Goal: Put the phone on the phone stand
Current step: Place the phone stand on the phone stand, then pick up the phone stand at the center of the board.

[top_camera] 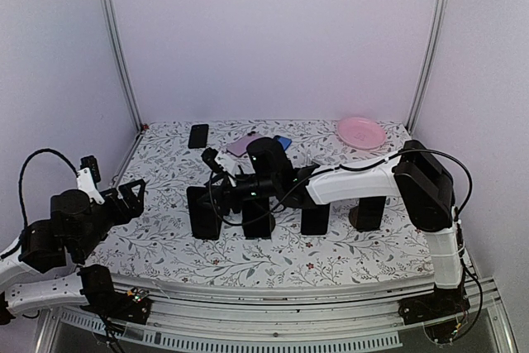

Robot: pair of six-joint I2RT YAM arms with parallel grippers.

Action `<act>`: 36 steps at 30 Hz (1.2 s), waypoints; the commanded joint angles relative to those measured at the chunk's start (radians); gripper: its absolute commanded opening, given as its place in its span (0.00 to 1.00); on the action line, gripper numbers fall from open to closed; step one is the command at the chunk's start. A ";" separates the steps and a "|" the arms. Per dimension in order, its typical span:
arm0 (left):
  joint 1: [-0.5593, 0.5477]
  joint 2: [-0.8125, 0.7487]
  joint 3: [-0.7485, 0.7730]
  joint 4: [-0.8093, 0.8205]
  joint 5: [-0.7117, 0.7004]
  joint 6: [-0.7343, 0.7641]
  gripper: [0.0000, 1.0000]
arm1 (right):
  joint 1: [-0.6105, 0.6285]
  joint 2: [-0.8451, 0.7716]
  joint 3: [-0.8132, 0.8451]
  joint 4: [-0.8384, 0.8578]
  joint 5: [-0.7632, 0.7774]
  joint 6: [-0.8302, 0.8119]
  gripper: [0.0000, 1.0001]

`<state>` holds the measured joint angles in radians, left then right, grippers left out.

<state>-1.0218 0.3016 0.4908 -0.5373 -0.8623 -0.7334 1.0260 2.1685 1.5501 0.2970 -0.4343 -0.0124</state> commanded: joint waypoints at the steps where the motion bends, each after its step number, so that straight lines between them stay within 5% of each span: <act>1: 0.003 -0.005 -0.003 0.025 0.010 0.006 0.97 | -0.006 -0.043 0.026 -0.026 0.032 0.008 0.73; 11: 0.031 0.111 0.038 0.120 0.046 0.029 0.97 | -0.004 -0.114 0.018 -0.047 0.056 0.046 1.00; 24: 0.400 0.501 0.230 0.332 0.464 0.153 0.97 | -0.007 -0.345 -0.103 -0.085 0.239 0.084 0.99; 36: 0.680 0.957 0.462 0.432 0.710 0.271 0.97 | -0.007 -0.737 -0.469 -0.043 0.478 0.223 0.99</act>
<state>-0.4019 1.1290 0.8597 -0.1596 -0.2527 -0.5262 1.0252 1.5581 1.1828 0.2317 -0.0643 0.1345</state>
